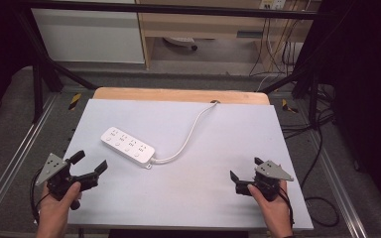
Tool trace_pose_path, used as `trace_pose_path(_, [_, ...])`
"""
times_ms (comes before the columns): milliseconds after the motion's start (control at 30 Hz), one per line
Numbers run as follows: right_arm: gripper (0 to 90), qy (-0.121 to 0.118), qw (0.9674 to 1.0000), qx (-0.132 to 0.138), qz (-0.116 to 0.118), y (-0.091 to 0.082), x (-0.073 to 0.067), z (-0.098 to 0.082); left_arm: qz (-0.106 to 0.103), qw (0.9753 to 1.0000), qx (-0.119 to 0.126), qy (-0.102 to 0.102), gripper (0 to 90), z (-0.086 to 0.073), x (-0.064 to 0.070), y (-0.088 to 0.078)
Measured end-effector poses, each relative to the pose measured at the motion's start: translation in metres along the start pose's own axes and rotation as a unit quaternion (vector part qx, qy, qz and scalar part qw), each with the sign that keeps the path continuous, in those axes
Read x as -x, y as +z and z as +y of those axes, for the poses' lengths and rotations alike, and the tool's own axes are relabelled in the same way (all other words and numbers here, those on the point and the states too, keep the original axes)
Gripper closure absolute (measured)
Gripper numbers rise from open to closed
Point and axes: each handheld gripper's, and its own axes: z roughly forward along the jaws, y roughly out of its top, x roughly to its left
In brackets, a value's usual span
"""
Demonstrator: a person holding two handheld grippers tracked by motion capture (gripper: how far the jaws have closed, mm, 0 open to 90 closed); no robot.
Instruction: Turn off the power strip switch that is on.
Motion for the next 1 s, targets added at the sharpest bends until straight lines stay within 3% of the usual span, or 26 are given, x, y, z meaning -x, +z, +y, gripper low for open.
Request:
trace_pose_path(267, [2.6,0.000,1.0000,-0.006,0.000,0.002,0.001,-0.003,0.023,0.9997,-0.003,-0.002,9.4,0.010,0.003,0.004])
trace_pose_path(333, [2.8,0.001,1.0000,-0.008,-0.003,0.003,0.001,-0.003,0.023,0.9997,-0.003,-0.009,9.4,0.015,0.003,0.005])
trace_pose_path(500, [2.3,-0.007,0.9999,-0.012,0.004,0.004,-0.001,-0.003,0.017,0.9996,-0.025,0.001,9.4,0.021,0.004,0.012])
trace_pose_path(600, [2.2,-0.012,0.9998,-0.015,0.006,0.005,-0.002,-0.004,0.007,0.9995,-0.029,-0.006,9.3,0.024,0.006,0.017])
trace_pose_path(800, [2.0,-0.015,0.9996,-0.009,0.021,0.006,-0.006,0.000,-0.015,0.9997,-0.020,-0.001,8.0,0.037,0.009,0.028])
trace_pose_path(1000, [2.0,-0.015,0.9995,-0.014,0.024,0.004,-0.007,-0.002,-0.015,0.9998,0.009,0.000,7.8,0.051,0.013,0.046])
